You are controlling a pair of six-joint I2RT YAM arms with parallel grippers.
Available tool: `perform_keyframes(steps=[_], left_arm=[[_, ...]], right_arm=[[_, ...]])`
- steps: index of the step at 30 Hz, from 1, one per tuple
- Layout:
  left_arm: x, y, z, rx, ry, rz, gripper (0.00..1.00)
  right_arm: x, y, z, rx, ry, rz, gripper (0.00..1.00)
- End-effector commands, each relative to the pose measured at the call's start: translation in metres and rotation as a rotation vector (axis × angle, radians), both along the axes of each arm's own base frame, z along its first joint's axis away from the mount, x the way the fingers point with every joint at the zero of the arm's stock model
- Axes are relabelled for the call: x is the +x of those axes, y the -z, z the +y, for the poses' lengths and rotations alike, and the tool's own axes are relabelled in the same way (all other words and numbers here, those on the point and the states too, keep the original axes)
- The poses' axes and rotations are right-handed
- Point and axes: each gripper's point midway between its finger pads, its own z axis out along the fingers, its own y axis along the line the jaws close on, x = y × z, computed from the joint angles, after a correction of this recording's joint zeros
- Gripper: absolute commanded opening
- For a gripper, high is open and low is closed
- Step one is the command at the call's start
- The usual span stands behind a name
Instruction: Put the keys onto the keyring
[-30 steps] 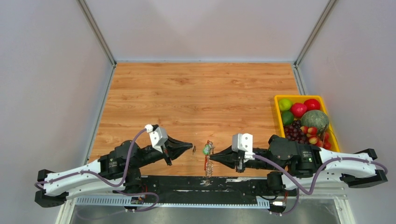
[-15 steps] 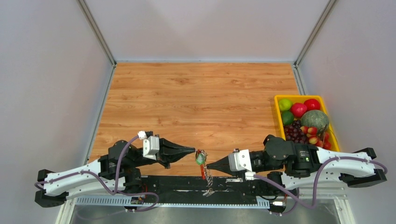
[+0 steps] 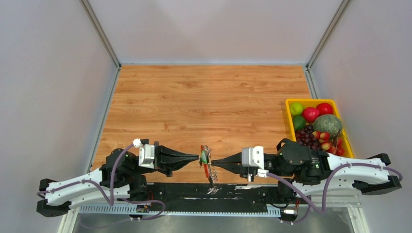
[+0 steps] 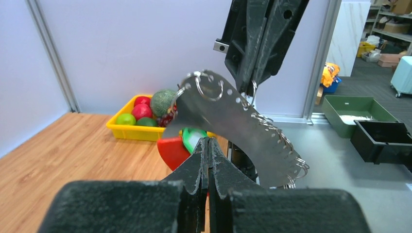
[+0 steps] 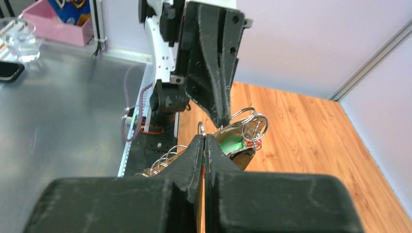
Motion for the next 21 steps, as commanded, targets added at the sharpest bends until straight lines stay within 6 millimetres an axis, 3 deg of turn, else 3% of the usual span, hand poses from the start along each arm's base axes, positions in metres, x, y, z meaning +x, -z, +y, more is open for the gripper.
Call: perform_keyframes(steps=[1, 8, 21], left_arm=[[-0.002, -0.012, 0.007, -0.059, 0.001, 0.006, 0.00], [0.001, -0.022, 0.019, -0.108, -0.027, 0.011, 0.00], [0.005, -0.032, 0.018, -0.146, -0.048, 0.009, 0.00]], right_arm=[[0.007, -0.044, -0.004, 0.191, 0.051, 0.077, 0.00], [0.012, -0.040, 0.006, 0.196, 0.085, 0.119, 0.00], [0.022, -0.039, 0.009, 0.270, 0.145, 0.224, 0.00]])
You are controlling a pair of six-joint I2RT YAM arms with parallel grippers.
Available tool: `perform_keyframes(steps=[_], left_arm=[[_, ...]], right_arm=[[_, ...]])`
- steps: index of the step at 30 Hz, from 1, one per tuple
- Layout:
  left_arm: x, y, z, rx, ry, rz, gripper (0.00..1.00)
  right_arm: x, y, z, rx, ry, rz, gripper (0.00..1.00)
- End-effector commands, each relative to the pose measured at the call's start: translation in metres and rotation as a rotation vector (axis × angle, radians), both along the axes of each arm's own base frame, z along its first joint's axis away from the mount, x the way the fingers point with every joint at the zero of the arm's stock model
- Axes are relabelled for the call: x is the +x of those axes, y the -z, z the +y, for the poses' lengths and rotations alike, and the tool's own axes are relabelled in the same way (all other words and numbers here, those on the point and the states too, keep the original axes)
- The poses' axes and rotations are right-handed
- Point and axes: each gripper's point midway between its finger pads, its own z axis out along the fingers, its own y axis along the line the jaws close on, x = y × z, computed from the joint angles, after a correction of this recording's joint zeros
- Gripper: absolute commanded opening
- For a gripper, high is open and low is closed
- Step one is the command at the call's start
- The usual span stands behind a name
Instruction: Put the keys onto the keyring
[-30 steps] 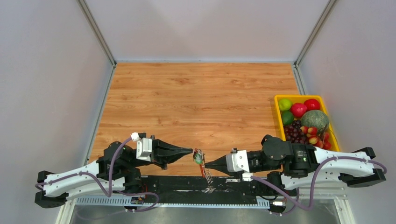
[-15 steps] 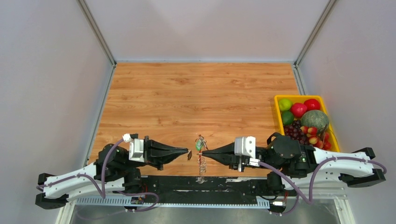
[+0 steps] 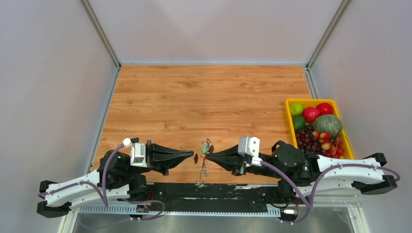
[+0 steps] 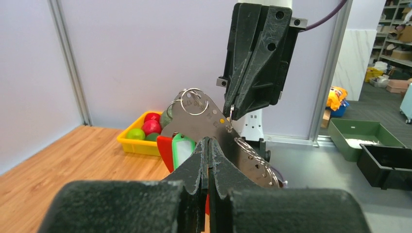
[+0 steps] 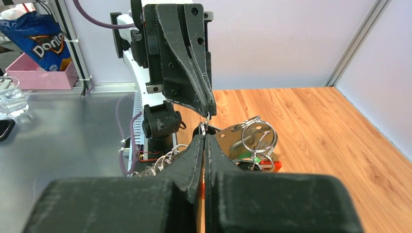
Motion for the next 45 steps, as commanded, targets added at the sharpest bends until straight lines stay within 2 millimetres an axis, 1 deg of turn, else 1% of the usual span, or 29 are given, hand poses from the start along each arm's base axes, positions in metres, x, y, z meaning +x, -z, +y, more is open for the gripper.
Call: perform_keyframes(steps=[1, 7, 12, 26, 33, 45], left_arm=[[0.001, -0.015, 0.002, -0.056, -0.004, -0.002, 0.00], [0.001, -0.016, -0.001, -0.064, 0.000, -0.006, 0.00], [0.000, -0.017, -0.004, -0.063, 0.006, -0.010, 0.00], [0.000, -0.018, -0.003, -0.078, 0.009, -0.010, 0.00], [-0.002, -0.018, -0.002, -0.083, 0.016, -0.009, 0.00], [-0.004, -0.018, 0.000, -0.093, 0.023, -0.013, 0.00]], right_arm=[[0.002, -0.034, -0.006, 0.149, 0.018, 0.054, 0.00], [0.004, -0.033, -0.002, 0.154, 0.027, 0.066, 0.00], [0.009, -0.037, -0.001, 0.169, 0.048, 0.079, 0.00], [0.014, -0.035, 0.007, 0.181, 0.063, 0.106, 0.00], [0.020, -0.036, 0.007, 0.193, 0.091, 0.120, 0.00], [0.032, -0.031, 0.010, 0.199, 0.160, 0.138, 0.00]])
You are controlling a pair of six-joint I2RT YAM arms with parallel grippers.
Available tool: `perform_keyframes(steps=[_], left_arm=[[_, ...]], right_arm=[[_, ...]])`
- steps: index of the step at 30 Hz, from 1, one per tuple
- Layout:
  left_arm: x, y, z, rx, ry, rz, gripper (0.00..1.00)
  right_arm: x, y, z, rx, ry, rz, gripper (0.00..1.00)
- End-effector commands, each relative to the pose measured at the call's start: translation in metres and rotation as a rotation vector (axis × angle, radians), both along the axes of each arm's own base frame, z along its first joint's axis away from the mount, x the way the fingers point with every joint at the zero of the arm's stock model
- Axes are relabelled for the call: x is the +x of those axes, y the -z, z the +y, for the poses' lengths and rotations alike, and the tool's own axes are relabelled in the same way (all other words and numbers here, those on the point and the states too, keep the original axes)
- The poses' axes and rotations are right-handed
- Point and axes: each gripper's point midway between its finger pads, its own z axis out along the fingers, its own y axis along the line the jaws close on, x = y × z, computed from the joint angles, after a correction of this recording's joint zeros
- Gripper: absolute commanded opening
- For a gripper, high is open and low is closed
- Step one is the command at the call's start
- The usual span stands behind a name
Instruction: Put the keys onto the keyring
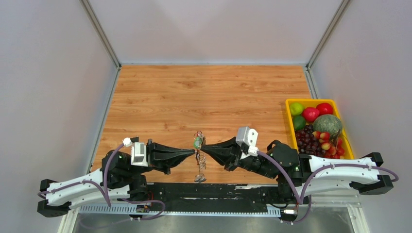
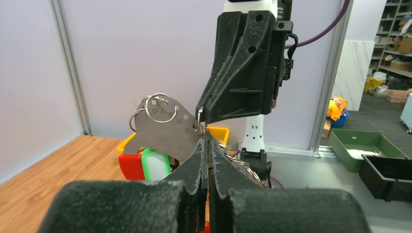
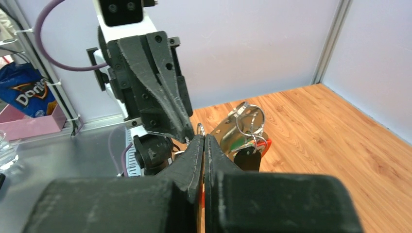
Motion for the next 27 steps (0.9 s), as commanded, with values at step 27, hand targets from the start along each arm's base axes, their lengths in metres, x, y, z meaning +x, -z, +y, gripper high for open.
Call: perform_keyframes(steps=[27], left_arm=[[0.016, -0.006, 0.010, -0.006, -0.103, 0.009, 0.00]], right_arm=[[0.008, -0.024, -0.017, 0.120, 0.037, 0.013, 0.00]])
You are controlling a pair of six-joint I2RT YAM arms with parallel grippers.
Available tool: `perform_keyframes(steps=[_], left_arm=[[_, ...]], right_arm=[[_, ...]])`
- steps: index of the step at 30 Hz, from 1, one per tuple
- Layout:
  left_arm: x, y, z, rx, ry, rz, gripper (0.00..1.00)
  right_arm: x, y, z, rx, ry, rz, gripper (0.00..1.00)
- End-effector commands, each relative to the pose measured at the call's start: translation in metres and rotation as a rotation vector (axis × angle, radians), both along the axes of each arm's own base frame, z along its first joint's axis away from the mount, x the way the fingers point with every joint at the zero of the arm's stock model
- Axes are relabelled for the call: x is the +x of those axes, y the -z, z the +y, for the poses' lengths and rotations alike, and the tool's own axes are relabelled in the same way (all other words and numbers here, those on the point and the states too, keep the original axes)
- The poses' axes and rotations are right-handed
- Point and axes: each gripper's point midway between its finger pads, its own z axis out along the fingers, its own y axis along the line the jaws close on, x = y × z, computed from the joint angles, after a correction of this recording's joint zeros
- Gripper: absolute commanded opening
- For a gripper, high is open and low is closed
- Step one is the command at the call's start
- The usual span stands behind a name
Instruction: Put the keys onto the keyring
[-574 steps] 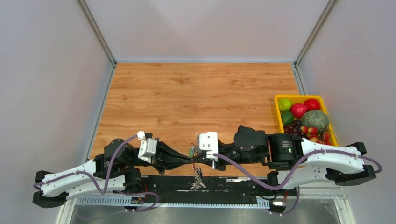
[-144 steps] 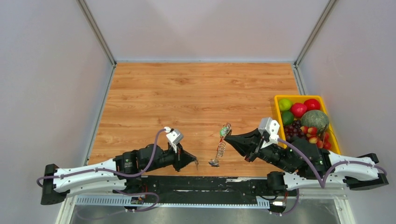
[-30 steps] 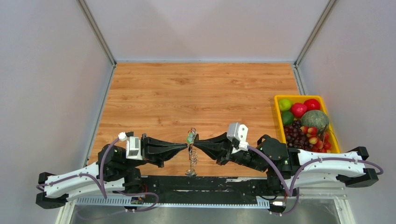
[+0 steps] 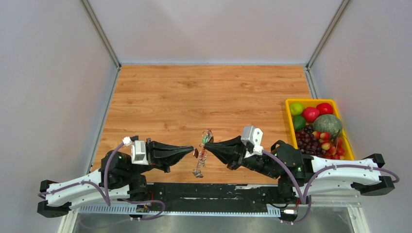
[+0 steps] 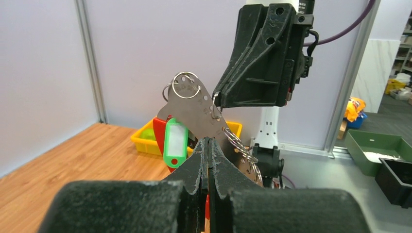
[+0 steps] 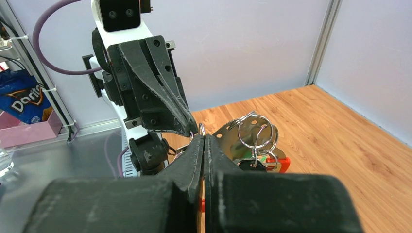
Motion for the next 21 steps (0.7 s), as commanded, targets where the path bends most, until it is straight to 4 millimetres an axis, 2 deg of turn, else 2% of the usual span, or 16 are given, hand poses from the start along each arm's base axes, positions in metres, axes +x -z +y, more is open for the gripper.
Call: perform_keyframes(steps=[1, 21], left_arm=[[0.010, -0.013, 0.006, -0.025, -0.065, -0.014, 0.00], [0.034, -0.016, 0.004, -0.058, -0.201, -0.040, 0.00]], right_arm=[[0.001, -0.022, -0.006, 0.090, 0.001, 0.008, 0.00], [0.010, -0.020, 0.003, 0.119, 0.053, 0.074, 0.00]])
